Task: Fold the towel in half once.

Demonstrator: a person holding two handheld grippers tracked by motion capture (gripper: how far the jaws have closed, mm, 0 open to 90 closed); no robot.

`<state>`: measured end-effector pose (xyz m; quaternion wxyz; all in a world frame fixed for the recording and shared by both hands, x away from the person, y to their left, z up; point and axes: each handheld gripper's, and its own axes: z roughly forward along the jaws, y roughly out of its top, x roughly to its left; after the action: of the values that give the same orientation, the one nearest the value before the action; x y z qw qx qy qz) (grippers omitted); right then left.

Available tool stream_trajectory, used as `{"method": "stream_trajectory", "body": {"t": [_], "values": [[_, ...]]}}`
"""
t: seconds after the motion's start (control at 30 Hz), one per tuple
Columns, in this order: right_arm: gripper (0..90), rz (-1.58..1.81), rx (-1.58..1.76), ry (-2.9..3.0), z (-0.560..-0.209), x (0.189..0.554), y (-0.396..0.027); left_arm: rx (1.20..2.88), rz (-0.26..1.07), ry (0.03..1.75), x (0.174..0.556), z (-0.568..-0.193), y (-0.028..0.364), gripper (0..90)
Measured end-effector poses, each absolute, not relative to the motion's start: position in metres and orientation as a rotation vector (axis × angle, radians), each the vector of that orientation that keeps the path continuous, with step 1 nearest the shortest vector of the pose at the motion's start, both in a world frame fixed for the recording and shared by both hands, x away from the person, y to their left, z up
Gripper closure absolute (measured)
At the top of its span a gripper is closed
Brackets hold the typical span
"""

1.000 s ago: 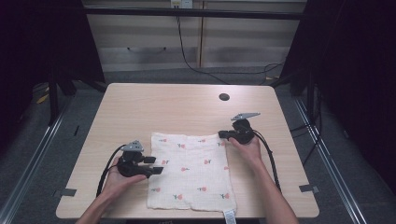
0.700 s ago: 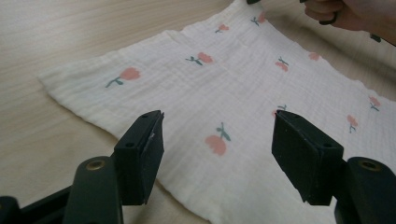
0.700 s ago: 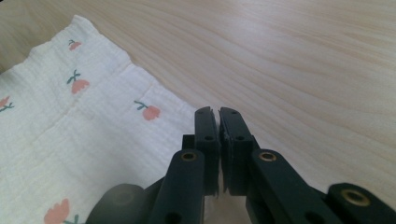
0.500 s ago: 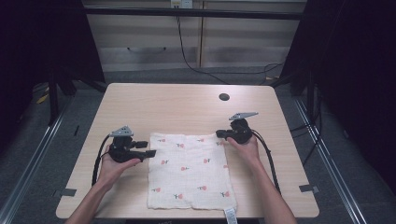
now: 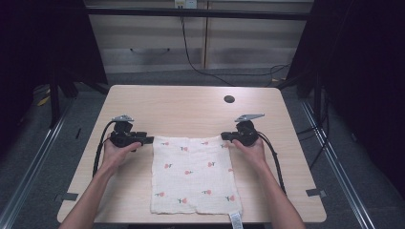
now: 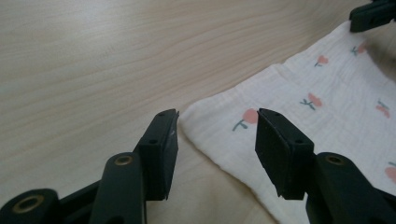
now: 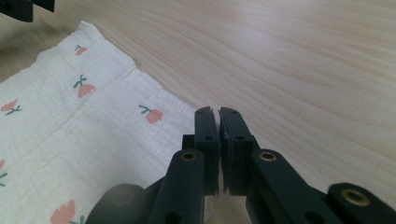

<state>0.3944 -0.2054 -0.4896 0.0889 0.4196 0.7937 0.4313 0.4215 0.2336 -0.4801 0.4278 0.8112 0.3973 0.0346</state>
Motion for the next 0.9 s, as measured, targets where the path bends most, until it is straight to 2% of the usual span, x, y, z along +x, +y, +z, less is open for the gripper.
{"method": "stream_trajectory", "body": {"t": [0.1,0.33,0.43,0.6,0.73,0.8,0.83,0.9], "values": [[86.4,1.3,1.25,2.357,-0.49,0.392,-0.205,2.022,0.097,0.994,0.431,-0.487,0.232,55.2],[86.4,1.311,1.254,2.352,-0.493,0.388,-0.207,2.025,0.116,1.005,0.437,-0.501,0.227,58.2],[86.3,1.316,1.247,2.354,-0.493,0.387,-0.206,1.991,0.131,1.024,0.437,-0.506,0.222,57.8],[86.3,1.324,1.243,2.349,-0.494,0.386,-0.207,2.026,0.128,0.995,0.437,-0.51,0.213,57.1],[86.1,1.329,1.24,2.352,-0.494,0.382,-0.208,2.051,0.161,0.955,0.434,-0.51,0.212,63.6],[86.0,1.329,1.251,2.349,-0.494,0.381,-0.211,2.07,0.206,0.936,0.428,-0.51,0.209,73.0],[86.0,1.329,1.251,2.349,-0.494,0.381,-0.211,2.08,0.203,0.925,0.427,-0.51,0.209,73.0],[86.1,1.325,1.258,2.349,-0.496,0.38,-0.212,2.078,0.217,0.914,0.423,-0.512,0.208,79.2]]}}
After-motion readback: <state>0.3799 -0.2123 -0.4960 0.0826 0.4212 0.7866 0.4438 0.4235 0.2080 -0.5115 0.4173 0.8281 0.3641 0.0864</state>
